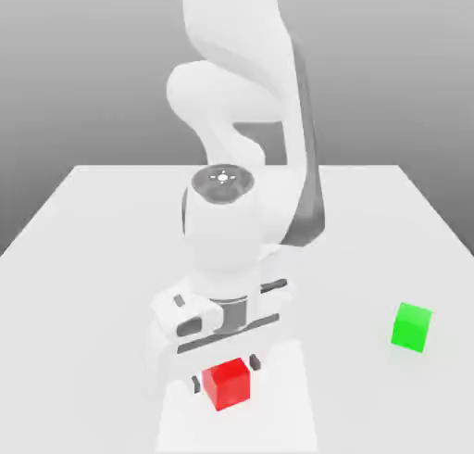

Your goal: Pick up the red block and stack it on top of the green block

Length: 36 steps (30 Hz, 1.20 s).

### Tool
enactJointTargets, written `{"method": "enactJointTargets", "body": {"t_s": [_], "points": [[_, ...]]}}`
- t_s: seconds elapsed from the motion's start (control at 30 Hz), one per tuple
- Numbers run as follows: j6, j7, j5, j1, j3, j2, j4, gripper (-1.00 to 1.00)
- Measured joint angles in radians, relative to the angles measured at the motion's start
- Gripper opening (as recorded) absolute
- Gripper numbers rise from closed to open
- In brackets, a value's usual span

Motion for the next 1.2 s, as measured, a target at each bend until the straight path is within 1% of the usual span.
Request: {"method": "enactJointTargets", "body": {"t_s": [0.13, 0.33, 0.67, 0.77, 0.87, 1.1, 1.13, 1.2], "points": [[0.004, 0.000, -0.001, -0.003, 0.003, 0.006, 0.001, -1.00], [-0.154, 0.011, -0.009, 0.002, 0.006, -0.181, -0.027, -1.00], [-0.257, 0.311, 0.027, 0.425, 0.209, -0.311, -0.048, -1.00], [-0.278, 0.411, 0.031, 0.532, 0.272, -0.334, -0.053, -1.00], [-0.244, 0.463, -0.002, 0.541, 0.277, -0.297, -0.050, -1.00], [-0.100, 0.551, -0.120, 0.551, 0.245, -0.141, -0.044, -1.00], [-0.084, 0.560, -0.132, 0.556, 0.238, -0.124, -0.044, 1.00], [-0.084, 0.560, -0.132, 0.556, 0.238, -0.124, -0.044, 1.00]]}}
